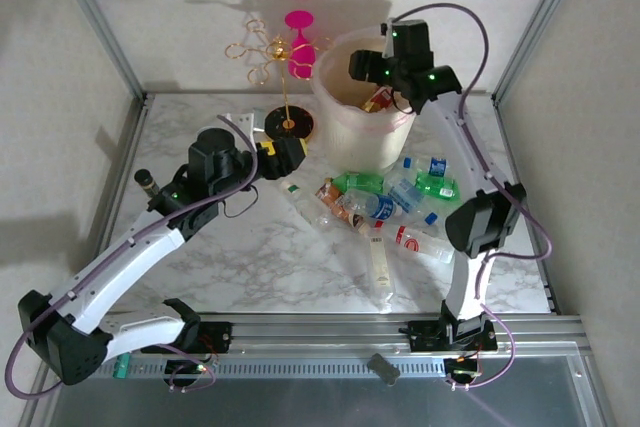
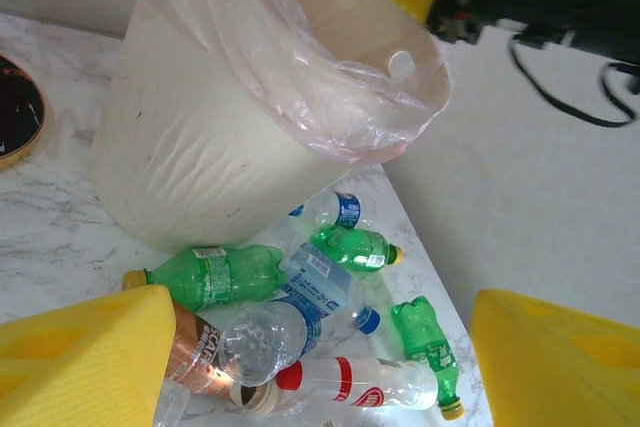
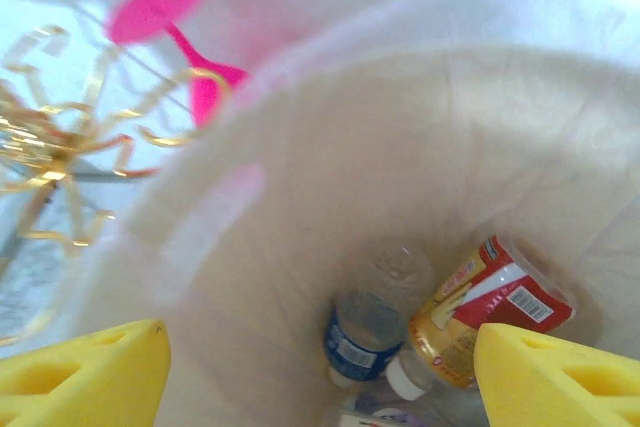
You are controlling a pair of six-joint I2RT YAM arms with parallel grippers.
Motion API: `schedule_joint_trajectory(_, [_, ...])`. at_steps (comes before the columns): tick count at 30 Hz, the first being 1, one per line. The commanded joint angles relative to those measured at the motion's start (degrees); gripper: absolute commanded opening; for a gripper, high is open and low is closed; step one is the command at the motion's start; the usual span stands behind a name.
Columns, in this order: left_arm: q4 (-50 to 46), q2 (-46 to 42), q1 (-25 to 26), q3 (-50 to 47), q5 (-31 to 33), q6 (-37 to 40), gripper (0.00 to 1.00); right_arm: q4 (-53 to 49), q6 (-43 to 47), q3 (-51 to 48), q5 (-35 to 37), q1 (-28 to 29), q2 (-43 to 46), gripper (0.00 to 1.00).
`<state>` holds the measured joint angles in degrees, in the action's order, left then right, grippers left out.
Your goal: Put the plastic bottles in the bin
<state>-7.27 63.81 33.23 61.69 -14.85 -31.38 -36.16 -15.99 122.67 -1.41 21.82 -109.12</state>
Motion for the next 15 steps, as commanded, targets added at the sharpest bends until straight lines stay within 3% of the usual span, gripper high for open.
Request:
schedule_joint_trajectory(1, [-0.7, -2.9, -0.2, -0.9, 1.9, -1.0, 0.78, 1.7, 0.7, -3.0, 0.6, 2.6, 7.5, 0.79])
schedule_joint_trajectory(10, [-1.1, -8.7, -0.2, -8.5, 5.6, -7.0, 0.78, 8.7, -0.6, -26.5, 3.8, 10.5, 26.8, 0.74])
schedule_joint_trajectory(15, [-4.5, -9.3, -0.2, -12.1, 11.6, -16.7, 0.78, 11.5, -3.0, -41.9, 6.7, 15.2, 38.1, 0.73])
